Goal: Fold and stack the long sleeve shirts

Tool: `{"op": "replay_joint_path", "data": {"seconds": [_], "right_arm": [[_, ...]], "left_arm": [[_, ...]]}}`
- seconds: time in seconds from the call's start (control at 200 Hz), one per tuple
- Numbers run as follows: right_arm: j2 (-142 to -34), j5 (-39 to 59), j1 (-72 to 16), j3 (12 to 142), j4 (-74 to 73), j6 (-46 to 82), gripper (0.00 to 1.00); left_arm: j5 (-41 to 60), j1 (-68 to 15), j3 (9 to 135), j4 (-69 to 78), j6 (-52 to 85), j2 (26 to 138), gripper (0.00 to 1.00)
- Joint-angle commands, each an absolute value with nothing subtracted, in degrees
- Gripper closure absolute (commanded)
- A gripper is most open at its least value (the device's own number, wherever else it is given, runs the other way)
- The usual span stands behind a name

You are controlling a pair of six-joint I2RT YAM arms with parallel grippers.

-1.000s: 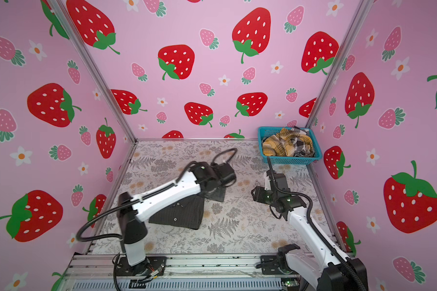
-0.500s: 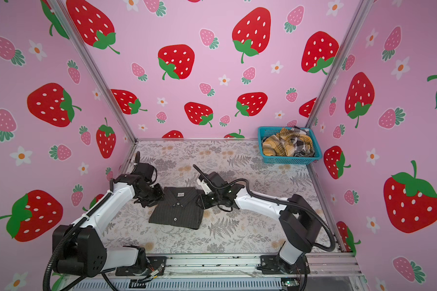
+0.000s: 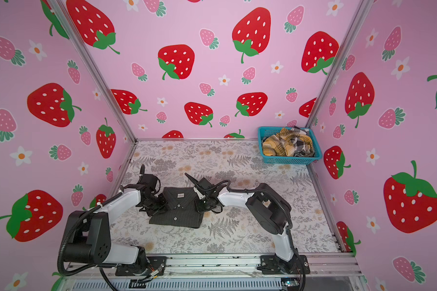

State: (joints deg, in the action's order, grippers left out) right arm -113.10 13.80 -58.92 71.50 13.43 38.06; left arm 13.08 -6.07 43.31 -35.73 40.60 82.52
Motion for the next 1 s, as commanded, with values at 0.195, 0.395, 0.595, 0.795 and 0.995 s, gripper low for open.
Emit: {"op": "replay_joint_path", "data": {"seconds": [0.195, 0.395, 0.595, 0.795, 0.995], "right_arm": [[-102.3, 3.3, -53.5, 57.9, 23.2, 40.4, 0.79], [-90.1, 1.1, -50.5, 53.1, 27.2, 37.9, 0.78], [-82.7, 7.7, -52.0, 57.5, 27.9, 32.8, 0.72], [-86.8, 11.6, -61.2, 63.1, 25.0, 31.7, 0.77], [-92.8, 12.8, -65.2, 64.1, 22.0, 32.9, 0.82]], "left_arm": [[12.0, -24.8, 46.4, -29.7, 49.4, 86.2, 0.84], [9.6, -30.1, 54.4, -33.3, 50.7, 86.6, 0.49], [10.5, -30.2, 59.3, -40.1, 49.1, 81.5, 0.47], [14.1, -29.9, 53.2, -41.1, 49.6, 76.0, 0.73], [18.8, -29.5, 45.2, -36.0, 52.0, 74.8, 0.9]]}}
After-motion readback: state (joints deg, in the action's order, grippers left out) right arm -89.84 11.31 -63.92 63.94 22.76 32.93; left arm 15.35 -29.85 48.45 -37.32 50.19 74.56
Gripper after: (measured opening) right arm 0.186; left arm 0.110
